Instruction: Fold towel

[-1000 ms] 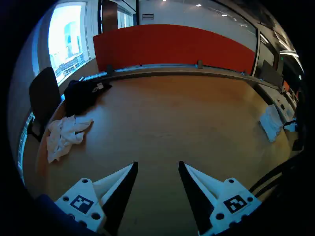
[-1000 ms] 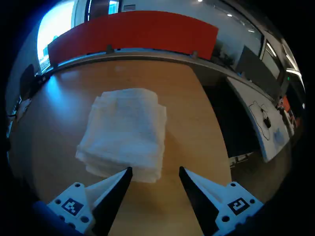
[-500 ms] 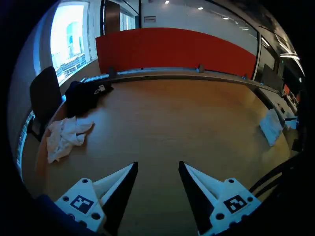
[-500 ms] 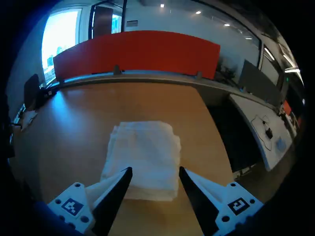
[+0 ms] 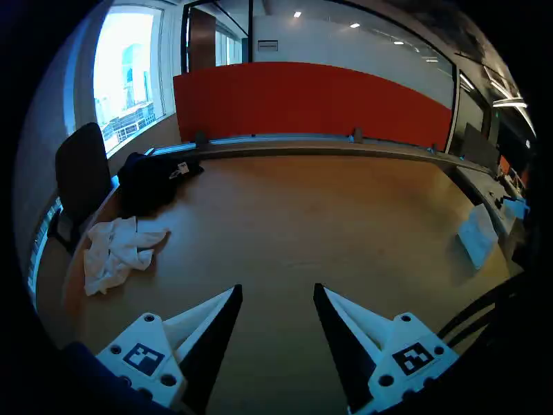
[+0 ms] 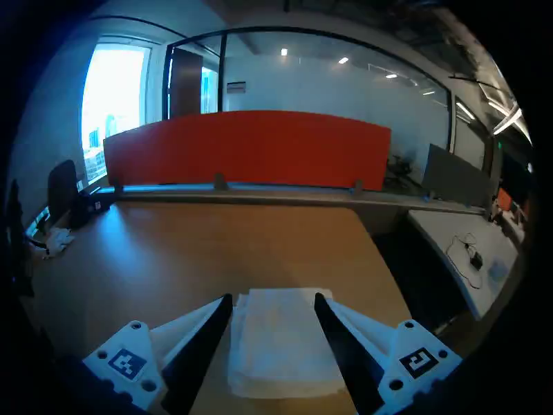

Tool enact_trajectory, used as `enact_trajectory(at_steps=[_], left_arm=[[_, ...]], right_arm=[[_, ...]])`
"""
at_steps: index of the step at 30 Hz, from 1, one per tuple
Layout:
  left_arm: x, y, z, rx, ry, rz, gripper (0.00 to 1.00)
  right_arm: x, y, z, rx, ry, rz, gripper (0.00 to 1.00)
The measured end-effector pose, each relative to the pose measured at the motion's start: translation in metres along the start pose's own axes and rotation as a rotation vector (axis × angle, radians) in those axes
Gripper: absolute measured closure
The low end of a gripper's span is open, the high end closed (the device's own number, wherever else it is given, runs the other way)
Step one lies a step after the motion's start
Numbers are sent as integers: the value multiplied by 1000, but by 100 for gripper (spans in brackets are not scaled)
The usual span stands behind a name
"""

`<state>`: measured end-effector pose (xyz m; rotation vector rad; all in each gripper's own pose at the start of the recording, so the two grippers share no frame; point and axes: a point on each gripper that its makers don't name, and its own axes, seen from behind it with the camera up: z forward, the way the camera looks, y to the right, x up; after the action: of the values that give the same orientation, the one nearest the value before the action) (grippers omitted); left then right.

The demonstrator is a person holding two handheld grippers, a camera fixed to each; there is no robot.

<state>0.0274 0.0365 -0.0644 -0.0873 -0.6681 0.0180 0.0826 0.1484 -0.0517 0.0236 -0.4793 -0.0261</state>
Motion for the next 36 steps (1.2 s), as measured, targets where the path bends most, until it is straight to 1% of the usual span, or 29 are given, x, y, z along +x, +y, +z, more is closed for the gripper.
enact_trajectory(at_steps=[6,12,15,19,22,26,31,36], left_arm=[[15,-4,5,7,49,-19,24],[37,-7,5,5,127,-45,24],[48,-10,5,4,164,-59,24],[63,-16,2,17,217,-61,25],[74,-19,-1,27,255,-59,24],[86,-24,-6,42,300,-62,24],[98,-26,-9,51,339,-55,24],[108,-28,-13,57,370,-46,24]], right_arm=[[27,-28,3,21,81,18,8],[56,-53,6,30,165,23,8],[69,-67,6,41,203,35,8],[86,-83,3,52,252,58,7],[96,-91,1,47,285,66,4],[103,-98,-1,31,317,58,4],[108,-105,-2,10,338,32,4],[111,-112,-2,1,352,27,4]])
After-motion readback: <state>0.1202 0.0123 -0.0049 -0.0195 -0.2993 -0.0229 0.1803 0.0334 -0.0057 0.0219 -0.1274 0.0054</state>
